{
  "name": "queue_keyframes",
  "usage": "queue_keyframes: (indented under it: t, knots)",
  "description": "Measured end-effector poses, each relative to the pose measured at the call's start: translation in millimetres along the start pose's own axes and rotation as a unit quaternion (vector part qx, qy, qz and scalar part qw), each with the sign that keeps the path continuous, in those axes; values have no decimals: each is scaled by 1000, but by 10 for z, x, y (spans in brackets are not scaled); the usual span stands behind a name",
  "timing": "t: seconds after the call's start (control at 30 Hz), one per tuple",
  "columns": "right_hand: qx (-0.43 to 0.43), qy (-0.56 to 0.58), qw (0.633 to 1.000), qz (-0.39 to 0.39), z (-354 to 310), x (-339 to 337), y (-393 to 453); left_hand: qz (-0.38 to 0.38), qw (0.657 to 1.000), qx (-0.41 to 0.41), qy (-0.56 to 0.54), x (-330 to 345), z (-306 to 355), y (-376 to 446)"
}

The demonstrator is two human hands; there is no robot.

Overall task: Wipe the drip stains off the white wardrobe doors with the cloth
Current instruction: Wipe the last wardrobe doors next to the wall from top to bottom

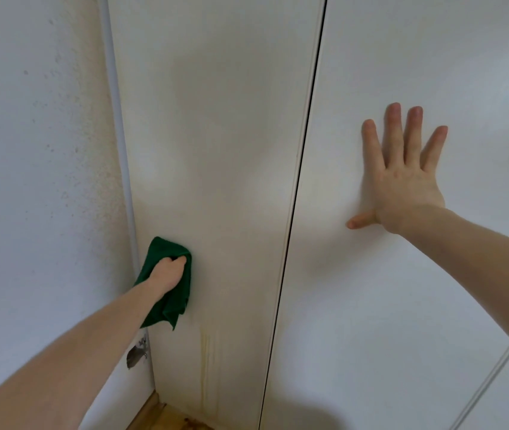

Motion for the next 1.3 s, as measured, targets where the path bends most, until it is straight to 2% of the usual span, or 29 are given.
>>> queue_keyframes:
  t: [0.23,0.5,0.67,0.77,0.9,0.97,1.13,1.2,1.3]
  knots:
    - [-6,3,1000,7,2,34,21,-50,990,-81,-105,578,-387,-131]
    - [-7,1,1000,13,1,49,22,-191,973,-122,-36,1600,-925,-658]
    - [-8,1,1000,24,4,49,17,-325,932,-149,-55,2196,-976,-1170]
    - [-8,1,1000,23,8,47,16,-364,921,-130,-50,2257,-848,-1390]
    - [-7,4,1000,20,13,33,-9,-324,938,-98,-72,1993,-764,-1401]
    - [-5,0,1000,19,21,18,-17,-293,953,-54,-47,1771,-701,-1341]
    - [-6,10,1000,20,11,6,-13,-138,988,69,27,966,-386,-991]
    - [-3,11,1000,16,11,10,-11,-72,993,82,35,628,-256,-782]
    - [3,7,1000,10,14,15,-8,-22,996,74,34,238,-123,-430]
Point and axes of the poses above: each hand's wrist, its own y-axis towards the middle knuckle, its own x-axis out of the palm, z = x × y, the point moved 5 cm from there along y, towards the middle knuckle, and after that the axes turned 6 degrees about -x, right-handed, at the moved point
